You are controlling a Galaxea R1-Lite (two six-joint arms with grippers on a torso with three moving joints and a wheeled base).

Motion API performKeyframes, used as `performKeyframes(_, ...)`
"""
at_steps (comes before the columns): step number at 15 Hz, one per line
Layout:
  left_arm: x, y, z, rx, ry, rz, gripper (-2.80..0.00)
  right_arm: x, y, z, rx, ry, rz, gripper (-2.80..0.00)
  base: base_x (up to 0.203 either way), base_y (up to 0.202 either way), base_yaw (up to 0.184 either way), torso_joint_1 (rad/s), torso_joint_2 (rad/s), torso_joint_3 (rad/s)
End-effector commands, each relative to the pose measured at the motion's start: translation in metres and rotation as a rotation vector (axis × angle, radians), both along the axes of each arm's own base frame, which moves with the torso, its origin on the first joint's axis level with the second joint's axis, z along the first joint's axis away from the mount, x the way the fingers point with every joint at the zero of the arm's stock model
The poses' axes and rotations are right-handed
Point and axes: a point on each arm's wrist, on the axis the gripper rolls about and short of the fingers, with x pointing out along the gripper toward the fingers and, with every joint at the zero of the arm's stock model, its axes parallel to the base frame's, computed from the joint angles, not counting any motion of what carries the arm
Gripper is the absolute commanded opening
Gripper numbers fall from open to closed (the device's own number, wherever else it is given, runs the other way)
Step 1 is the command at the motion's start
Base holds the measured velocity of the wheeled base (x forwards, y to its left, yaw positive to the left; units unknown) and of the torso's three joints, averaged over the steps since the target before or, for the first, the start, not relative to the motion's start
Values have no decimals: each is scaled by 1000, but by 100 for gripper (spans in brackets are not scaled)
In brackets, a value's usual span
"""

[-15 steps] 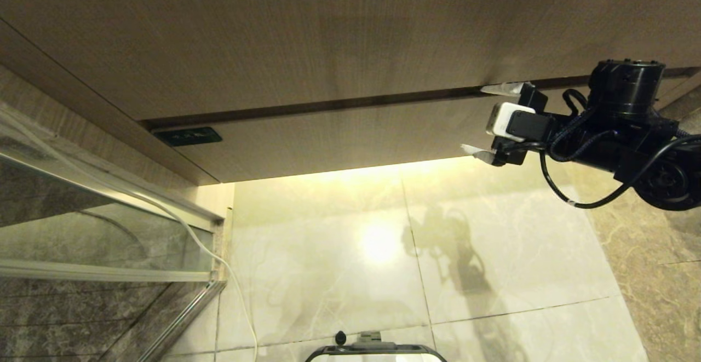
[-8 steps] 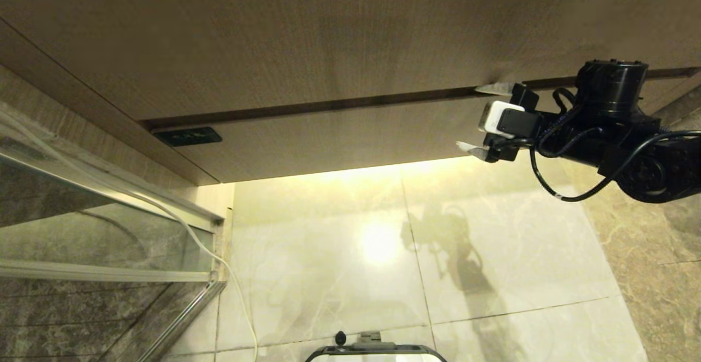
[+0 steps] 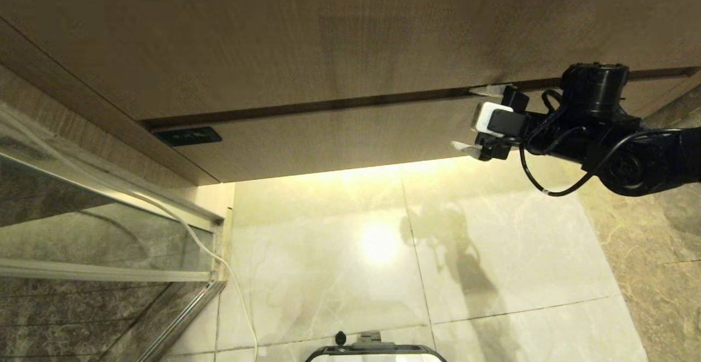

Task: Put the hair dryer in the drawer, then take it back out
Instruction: Pull open the drawer

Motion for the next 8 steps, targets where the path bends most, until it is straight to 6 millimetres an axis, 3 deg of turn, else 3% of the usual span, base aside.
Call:
performKeyframes(1, 0, 0, 0, 0, 2, -1, -280, 3, -2, -6, -11, 20, -7, 0, 0, 0, 0, 0, 0, 0)
performKeyframes(8, 0, 0, 0, 0, 0, 1, -280, 0, -9, -18, -42, 161, -34, 0, 0, 0, 0, 0, 0, 0)
